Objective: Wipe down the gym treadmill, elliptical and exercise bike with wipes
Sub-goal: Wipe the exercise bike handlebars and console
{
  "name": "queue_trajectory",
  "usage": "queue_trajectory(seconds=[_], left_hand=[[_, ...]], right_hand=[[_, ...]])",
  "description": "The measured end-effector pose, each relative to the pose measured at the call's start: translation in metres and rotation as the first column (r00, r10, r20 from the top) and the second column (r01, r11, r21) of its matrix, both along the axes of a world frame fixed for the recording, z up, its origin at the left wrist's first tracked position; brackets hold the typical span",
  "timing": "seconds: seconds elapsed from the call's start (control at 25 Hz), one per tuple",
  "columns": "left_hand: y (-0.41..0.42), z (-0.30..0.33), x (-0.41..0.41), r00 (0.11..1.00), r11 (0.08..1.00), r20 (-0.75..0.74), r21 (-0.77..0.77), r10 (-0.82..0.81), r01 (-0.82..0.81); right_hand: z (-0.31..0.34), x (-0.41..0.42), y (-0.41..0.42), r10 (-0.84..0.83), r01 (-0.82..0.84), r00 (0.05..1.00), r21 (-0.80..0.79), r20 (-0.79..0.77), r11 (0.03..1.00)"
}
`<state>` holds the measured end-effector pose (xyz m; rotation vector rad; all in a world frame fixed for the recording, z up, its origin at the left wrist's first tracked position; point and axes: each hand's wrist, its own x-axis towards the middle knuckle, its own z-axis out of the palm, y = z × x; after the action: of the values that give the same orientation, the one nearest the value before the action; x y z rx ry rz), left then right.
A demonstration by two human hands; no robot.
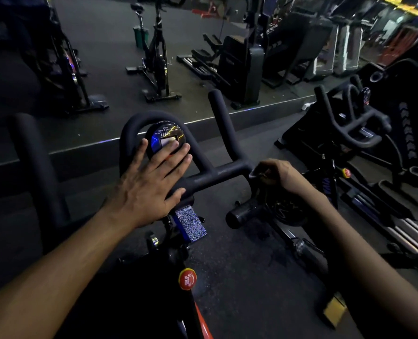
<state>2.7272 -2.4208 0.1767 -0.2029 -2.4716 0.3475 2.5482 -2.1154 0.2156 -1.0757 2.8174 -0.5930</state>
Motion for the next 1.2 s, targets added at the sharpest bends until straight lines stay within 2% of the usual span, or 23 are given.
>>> queue_trajectory(seconds=[0.16, 0.24, 0.32, 0.4, 0.48, 0.56, 0.68, 0.84, 0.96, 1.08, 1.2], left_hand=[[0.002, 0.001, 0.001, 1.0, 1.0, 0.012, -0.009, 0.001, -0.001], [0.002, 0.002, 0.001, 1.0, 1.0, 0.013, -0.01, 0.005, -0.005], [0.003, 0.004, 0.001, 1.0, 1.0, 0.022, -0.011, 0.003, -0.003], [0.003, 0.004, 0.002, 1.0, 1.0, 0.026, -0.005, 0.0, 0.0], [0.003, 0.004, 0.002, 1.0, 1.0, 0.029, 0.001, -0.003, 0.003], [0.003, 0.004, 0.002, 0.999, 1.0, 0.033, 0.004, -0.004, 0.004], [0.003, 0.004, 0.003, 1.0, 1.0, 0.027, -0.008, 0.002, -0.001], [0.002, 0.004, 0.003, 1.0, 1.0, 0.03, -0.013, 0.005, -0.004], [0.002, 0.004, 0.003, 0.999, 1.0, 0.034, -0.016, 0.003, -0.002], [0.001, 0.005, 0.003, 1.0, 1.0, 0.028, -0.012, -0.007, 0.008], [0.001, 0.004, 0.002, 1.0, 1.0, 0.023, -0.003, -0.011, 0.011]], right_hand=[[0.005, 0.043, 0.011, -0.067, 0.062, 0.993, 0.052, 0.098, 0.997], [0.004, 0.074, 0.003, -0.119, 0.119, 0.983, 0.007, 0.138, 0.993], [-0.003, 0.112, -0.015, -0.159, 0.168, 0.981, -0.078, 0.11, 0.983], [-0.013, 0.14, -0.033, -0.184, 0.185, 0.983, -0.119, 0.019, 0.975], [-0.016, 0.149, -0.036, -0.203, 0.202, 0.979, -0.166, 0.012, 0.965], [-0.013, 0.15, -0.025, -0.131, 0.139, 0.99, -0.219, 0.05, 0.966], [-0.018, 0.137, -0.006, -0.057, 0.05, 0.998, -0.22, -0.024, 0.974], [-0.032, 0.072, 0.013, -0.217, 0.198, 0.971, -0.165, -0.105, 0.966], [-0.029, 0.035, 0.008, -0.199, 0.181, 0.973, -0.15, -0.12, 0.972], [-0.03, 0.031, -0.001, -0.233, 0.213, 0.964, -0.156, -0.126, 0.965], [-0.029, 0.058, 0.001, -0.307, 0.296, 0.949, -0.146, -0.063, 0.944]])
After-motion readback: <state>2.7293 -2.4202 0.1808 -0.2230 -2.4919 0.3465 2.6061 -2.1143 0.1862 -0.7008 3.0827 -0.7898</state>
